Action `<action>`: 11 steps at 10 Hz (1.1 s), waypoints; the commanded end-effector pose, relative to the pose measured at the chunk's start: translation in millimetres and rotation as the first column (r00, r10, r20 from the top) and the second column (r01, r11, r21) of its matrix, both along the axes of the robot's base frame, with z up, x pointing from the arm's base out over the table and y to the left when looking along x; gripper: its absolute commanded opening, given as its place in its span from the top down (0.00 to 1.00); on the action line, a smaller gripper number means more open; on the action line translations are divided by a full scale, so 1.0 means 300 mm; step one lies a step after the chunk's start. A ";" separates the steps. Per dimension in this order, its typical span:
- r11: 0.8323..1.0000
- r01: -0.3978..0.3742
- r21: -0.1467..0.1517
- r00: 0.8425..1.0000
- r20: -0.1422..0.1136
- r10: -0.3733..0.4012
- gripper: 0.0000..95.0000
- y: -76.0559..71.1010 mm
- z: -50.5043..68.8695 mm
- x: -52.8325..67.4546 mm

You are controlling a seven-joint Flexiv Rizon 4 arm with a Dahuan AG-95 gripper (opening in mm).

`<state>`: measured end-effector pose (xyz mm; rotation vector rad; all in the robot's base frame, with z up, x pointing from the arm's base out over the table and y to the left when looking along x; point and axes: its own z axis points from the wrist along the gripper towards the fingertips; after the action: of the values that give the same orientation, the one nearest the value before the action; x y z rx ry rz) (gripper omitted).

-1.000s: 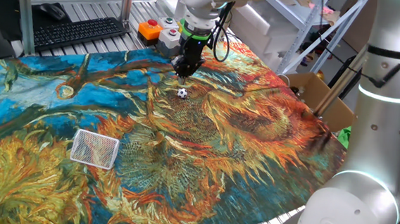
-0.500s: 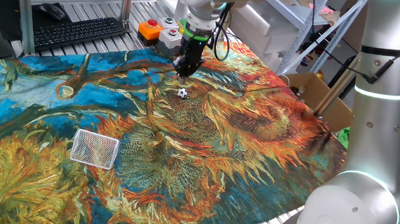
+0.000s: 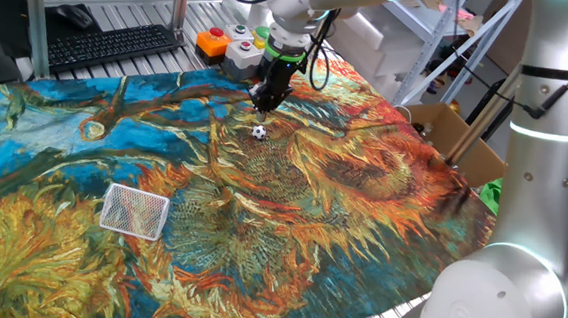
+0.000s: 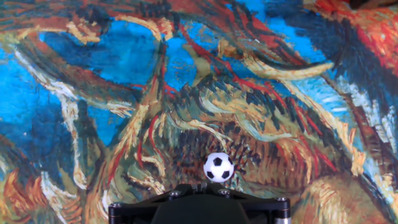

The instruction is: Push the soccer ball into the goal

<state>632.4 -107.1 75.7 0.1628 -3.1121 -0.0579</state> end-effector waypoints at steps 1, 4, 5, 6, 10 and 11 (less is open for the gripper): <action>1.000 -0.001 -0.004 1.000 0.003 0.001 1.00 -0.009 0.000 -0.016; 1.000 -0.009 0.016 1.000 0.015 0.009 1.00 -0.009 0.000 -0.016; 1.000 -0.006 0.015 1.000 0.014 0.006 1.00 -0.009 0.000 -0.016; 1.000 0.007 0.012 1.000 0.013 -0.007 1.00 -0.009 0.000 -0.016; 0.998 0.059 0.002 0.998 0.010 -0.059 1.00 -0.009 0.000 -0.016; 0.998 0.063 0.004 0.998 0.012 -0.063 1.00 -0.009 0.000 -0.016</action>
<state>628.2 -110.3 74.8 0.0647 -3.1273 -0.0628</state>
